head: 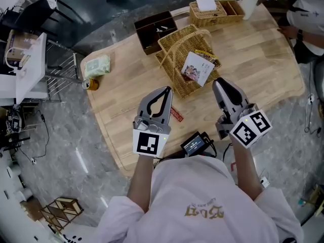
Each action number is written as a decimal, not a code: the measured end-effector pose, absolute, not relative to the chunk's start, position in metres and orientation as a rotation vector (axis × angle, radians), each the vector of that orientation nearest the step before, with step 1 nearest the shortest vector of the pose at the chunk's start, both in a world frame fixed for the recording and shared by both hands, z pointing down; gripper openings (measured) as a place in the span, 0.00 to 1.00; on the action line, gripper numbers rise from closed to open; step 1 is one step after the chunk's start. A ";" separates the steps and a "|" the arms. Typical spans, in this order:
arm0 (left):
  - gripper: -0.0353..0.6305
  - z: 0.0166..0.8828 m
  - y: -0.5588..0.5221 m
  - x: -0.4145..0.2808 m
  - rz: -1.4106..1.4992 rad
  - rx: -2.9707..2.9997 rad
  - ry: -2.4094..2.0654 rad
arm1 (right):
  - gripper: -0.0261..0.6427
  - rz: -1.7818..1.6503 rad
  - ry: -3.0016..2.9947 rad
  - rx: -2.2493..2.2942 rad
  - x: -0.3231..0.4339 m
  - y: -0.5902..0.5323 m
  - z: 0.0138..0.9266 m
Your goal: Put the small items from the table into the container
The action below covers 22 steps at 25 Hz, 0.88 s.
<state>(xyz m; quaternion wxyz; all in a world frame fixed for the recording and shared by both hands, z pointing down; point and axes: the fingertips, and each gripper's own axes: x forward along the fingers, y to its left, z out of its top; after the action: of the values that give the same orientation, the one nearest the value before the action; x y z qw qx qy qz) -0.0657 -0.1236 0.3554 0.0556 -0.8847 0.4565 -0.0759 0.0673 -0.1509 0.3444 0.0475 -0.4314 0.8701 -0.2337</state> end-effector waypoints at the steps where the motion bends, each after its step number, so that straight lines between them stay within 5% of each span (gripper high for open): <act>1: 0.04 0.352 -0.121 -0.066 -0.230 -2.676 1.387 | 0.14 -0.631 2.677 -1.347 0.067 -0.147 0.339; 22: 0.04 0.274 -0.050 -0.067 -0.194 -2.422 1.455 | 0.14 -0.055 2.888 -1.299 0.047 -0.083 0.278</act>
<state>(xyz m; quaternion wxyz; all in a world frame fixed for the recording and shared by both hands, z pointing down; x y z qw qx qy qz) -0.0669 -0.0498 0.2743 0.1544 -0.8450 0.5076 -0.0676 0.0472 -0.0826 0.2781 -0.0130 -0.4101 0.9118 -0.0174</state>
